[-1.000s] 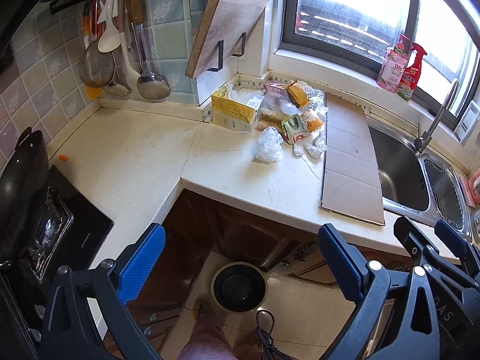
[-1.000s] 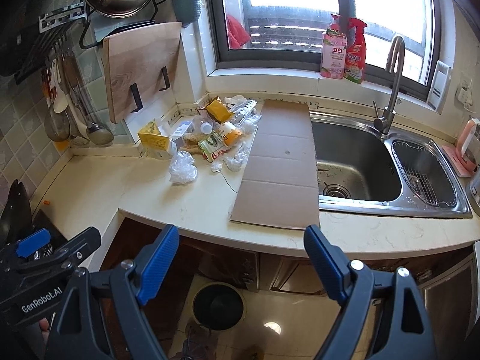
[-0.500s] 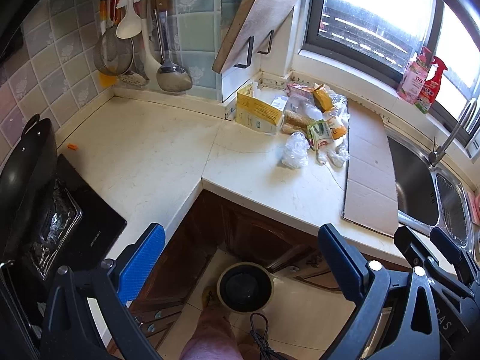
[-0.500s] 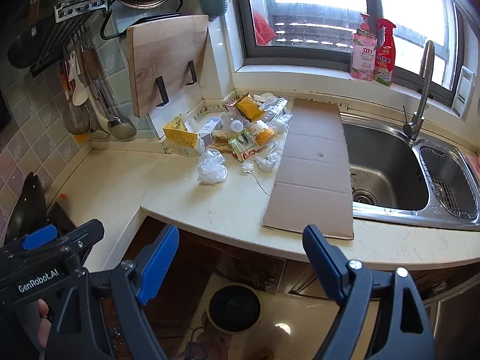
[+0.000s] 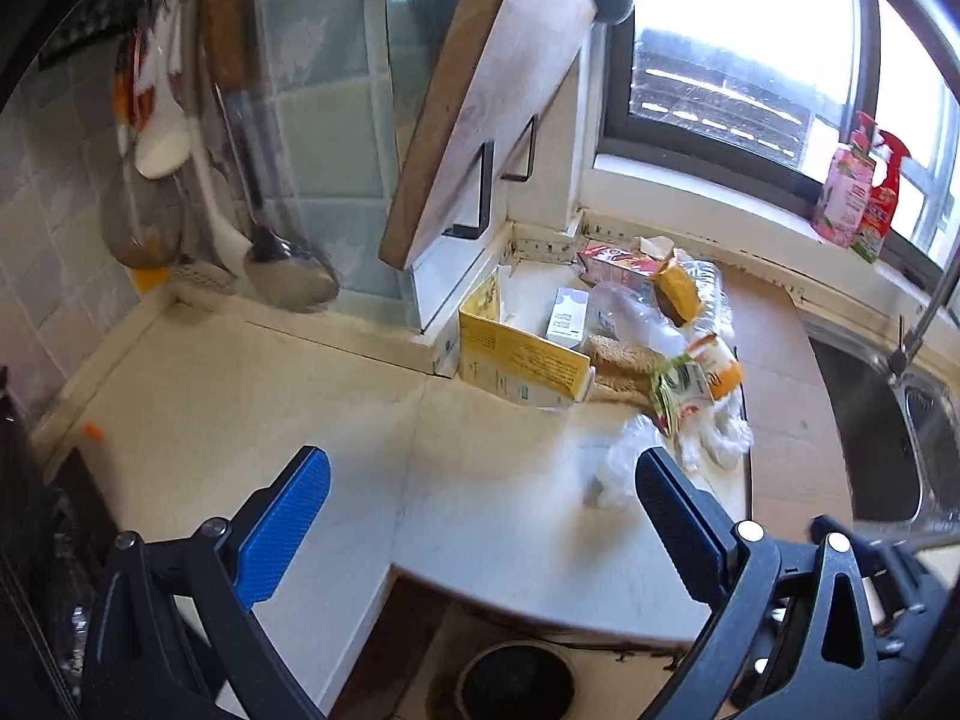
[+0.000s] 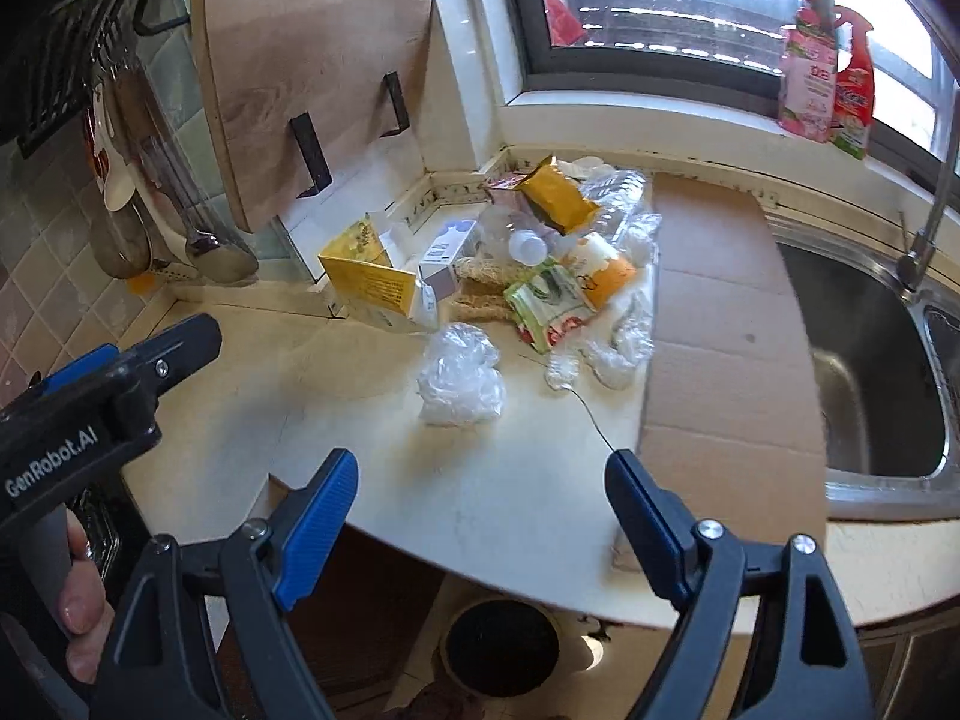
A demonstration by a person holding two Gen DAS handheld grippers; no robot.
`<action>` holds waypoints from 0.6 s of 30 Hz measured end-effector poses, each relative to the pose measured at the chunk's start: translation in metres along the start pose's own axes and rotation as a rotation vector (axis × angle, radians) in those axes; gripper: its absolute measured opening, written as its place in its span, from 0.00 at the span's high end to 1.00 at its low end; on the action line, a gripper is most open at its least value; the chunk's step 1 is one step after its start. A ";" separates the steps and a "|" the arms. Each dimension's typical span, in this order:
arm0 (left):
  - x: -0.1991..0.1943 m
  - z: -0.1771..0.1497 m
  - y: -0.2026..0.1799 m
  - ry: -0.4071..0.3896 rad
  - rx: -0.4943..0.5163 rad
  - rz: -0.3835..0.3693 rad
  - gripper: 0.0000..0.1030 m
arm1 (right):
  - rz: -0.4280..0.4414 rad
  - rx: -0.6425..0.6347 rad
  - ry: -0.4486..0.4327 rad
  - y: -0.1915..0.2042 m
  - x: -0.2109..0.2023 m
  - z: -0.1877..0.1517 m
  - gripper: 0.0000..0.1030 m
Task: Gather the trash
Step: 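Grasp the yellow carton with the left tool while the right tool grasps a plastic bag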
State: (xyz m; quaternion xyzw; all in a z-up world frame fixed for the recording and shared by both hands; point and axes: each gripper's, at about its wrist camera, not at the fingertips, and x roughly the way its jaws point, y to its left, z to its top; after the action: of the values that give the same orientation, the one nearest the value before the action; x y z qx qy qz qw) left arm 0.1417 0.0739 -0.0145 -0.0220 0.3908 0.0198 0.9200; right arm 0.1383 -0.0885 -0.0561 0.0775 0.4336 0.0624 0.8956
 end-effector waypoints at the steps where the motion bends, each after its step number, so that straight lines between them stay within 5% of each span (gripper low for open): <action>1: 0.016 0.007 0.004 0.011 -0.028 -0.018 0.02 | 0.009 0.001 0.002 0.001 0.016 0.004 0.25; 7: 0.083 0.027 0.011 0.053 -0.105 -0.030 0.02 | 0.010 0.020 0.047 0.006 0.092 0.023 0.35; 10: 0.108 0.035 0.007 0.056 -0.127 -0.021 0.02 | 0.010 0.030 0.096 0.005 0.115 0.030 0.56; 13: 0.127 0.038 0.003 0.073 -0.148 -0.023 0.02 | 0.012 0.046 0.073 -0.001 0.107 0.035 0.74; 18: 0.150 0.037 -0.010 0.097 -0.171 -0.017 0.02 | -0.044 0.123 0.081 -0.032 0.093 0.039 0.80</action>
State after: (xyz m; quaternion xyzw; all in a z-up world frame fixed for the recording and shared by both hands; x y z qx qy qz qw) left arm 0.2728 0.0690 -0.0966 -0.1047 0.4315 0.0444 0.8949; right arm 0.2277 -0.1065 -0.1098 0.1202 0.4743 0.0192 0.8719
